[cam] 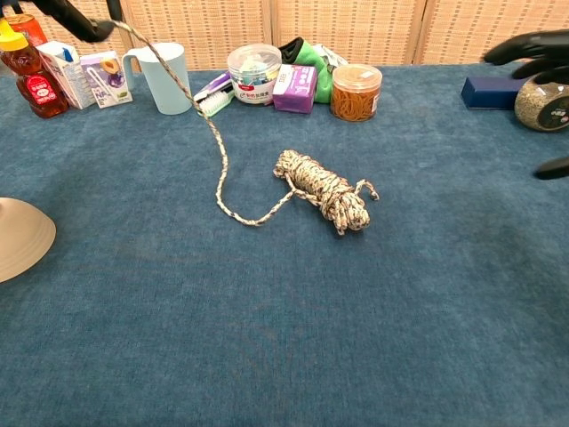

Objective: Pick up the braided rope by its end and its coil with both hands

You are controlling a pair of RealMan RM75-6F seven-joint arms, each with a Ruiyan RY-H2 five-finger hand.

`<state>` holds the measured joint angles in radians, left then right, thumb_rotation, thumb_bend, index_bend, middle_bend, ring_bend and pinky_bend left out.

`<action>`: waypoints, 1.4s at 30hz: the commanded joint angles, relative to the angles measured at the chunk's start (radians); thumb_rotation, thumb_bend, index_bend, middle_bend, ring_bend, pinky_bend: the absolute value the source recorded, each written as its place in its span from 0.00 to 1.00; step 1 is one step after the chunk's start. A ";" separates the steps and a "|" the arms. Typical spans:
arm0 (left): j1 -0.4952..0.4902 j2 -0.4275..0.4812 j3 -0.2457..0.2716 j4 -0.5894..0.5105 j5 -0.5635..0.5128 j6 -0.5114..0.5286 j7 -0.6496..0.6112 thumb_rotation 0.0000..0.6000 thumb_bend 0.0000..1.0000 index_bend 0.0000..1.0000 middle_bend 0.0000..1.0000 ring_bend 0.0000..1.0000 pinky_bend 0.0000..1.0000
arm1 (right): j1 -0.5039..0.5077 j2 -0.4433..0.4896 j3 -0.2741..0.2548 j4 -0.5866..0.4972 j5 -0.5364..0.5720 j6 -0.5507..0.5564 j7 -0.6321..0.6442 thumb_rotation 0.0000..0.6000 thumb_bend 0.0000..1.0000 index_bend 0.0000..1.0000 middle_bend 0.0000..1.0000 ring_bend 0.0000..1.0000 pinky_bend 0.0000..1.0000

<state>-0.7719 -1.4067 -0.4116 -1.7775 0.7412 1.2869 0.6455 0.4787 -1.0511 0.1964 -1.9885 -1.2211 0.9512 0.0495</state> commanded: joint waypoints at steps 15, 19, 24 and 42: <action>0.046 0.119 0.022 -0.117 0.058 0.050 -0.044 1.00 0.46 0.55 0.00 0.00 0.07 | 0.318 -0.421 0.052 0.106 0.523 0.098 -0.466 1.00 0.00 0.00 0.00 0.00 0.00; 0.054 0.125 0.032 -0.114 0.066 0.044 -0.073 1.00 0.46 0.55 0.00 0.00 0.07 | 0.367 -0.513 0.069 0.155 0.618 0.153 -0.533 1.00 0.00 0.00 0.00 0.00 0.00; 0.057 0.126 0.036 -0.107 0.068 0.036 -0.097 1.00 0.46 0.55 0.00 0.00 0.07 | 0.395 -0.582 0.073 0.198 0.668 0.211 -0.588 1.00 0.00 0.00 0.00 0.00 0.00; 0.062 0.133 0.050 -0.089 0.071 0.029 -0.133 1.00 0.46 0.55 0.00 0.00 0.07 | 0.421 -0.764 0.130 0.283 0.771 0.346 -0.672 1.00 0.00 0.00 0.00 0.00 0.00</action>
<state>-0.7103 -1.2740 -0.3621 -1.8666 0.8120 1.3160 0.5129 0.8969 -1.8097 0.3237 -1.7118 -0.4518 1.2972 -0.6186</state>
